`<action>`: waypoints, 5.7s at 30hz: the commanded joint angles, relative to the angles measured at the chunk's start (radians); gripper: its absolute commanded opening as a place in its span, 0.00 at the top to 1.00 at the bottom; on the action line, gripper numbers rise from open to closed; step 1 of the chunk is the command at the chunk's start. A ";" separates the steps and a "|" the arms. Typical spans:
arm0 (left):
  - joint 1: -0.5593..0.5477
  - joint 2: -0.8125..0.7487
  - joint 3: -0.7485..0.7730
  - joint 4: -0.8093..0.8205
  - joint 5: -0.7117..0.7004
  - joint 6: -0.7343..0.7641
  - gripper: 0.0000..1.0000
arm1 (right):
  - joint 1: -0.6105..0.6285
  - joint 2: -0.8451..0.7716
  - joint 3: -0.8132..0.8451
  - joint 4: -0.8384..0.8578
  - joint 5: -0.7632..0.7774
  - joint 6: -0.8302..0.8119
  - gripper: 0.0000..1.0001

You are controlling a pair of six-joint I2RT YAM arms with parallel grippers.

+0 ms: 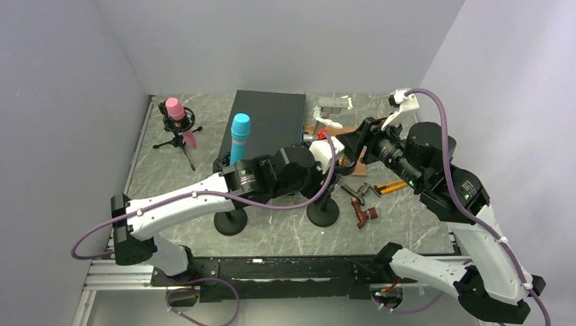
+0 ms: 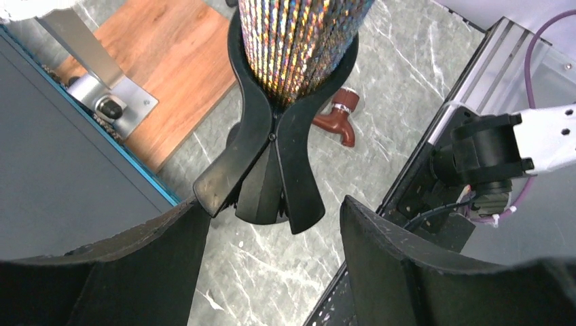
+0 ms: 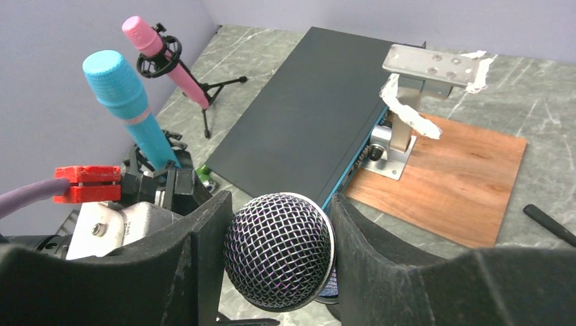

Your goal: Remove the microphone from the stand

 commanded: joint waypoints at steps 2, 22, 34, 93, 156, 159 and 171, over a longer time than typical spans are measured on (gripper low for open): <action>0.017 0.037 0.081 0.024 -0.010 0.041 0.27 | -0.002 -0.009 0.046 0.122 -0.011 -0.018 1.00; 0.042 -0.005 -0.005 0.033 0.089 0.008 1.00 | -0.002 0.022 0.121 0.132 0.022 -0.042 1.00; 0.040 -0.030 -0.029 0.019 0.048 -0.013 1.00 | -0.003 0.114 0.503 -0.071 0.206 -0.171 1.00; 0.049 0.074 0.087 -0.007 0.086 0.075 1.00 | -0.002 0.071 0.282 0.043 0.027 -0.060 1.00; 0.061 -0.087 0.678 -0.421 0.013 0.379 0.06 | -0.545 0.825 0.163 0.229 0.530 -0.167 1.00; 0.067 -0.128 0.628 -0.408 -0.079 0.418 0.01 | -0.547 0.940 0.284 0.226 0.600 -0.204 1.00; 0.191 -0.186 0.511 -0.394 -0.103 0.478 0.01 | -0.589 1.286 0.571 0.439 0.629 -0.418 1.00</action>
